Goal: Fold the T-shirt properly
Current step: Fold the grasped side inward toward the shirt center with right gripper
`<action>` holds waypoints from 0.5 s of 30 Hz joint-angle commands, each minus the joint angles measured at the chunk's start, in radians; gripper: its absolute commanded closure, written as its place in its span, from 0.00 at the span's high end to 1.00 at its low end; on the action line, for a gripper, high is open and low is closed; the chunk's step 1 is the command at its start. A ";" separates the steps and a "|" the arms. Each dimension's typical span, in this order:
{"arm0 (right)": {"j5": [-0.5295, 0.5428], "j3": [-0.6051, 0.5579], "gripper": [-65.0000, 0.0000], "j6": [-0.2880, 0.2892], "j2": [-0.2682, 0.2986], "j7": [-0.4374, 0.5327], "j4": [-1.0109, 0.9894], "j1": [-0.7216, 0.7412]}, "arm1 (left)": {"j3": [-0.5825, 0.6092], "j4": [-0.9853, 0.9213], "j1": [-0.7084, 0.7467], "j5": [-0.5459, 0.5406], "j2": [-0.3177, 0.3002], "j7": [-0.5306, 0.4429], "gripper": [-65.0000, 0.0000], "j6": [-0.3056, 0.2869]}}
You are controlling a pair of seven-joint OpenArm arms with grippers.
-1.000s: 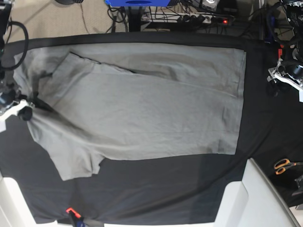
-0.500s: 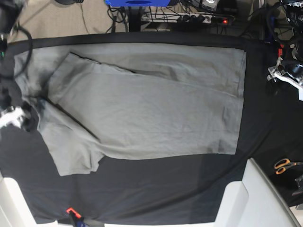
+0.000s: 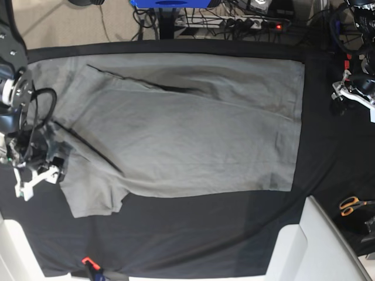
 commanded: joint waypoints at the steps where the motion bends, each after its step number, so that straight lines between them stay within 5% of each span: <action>1: 0.007 -0.003 0.70 0.003 0.017 0.041 0.000 0.034 | -0.008 0.014 -0.004 -0.014 -0.020 -0.019 0.59 -0.003; 15: 0.006 -0.009 0.69 0.003 -0.024 0.045 -0.007 0.033 | -0.008 0.014 -0.011 -0.014 -0.022 -0.019 0.59 -0.003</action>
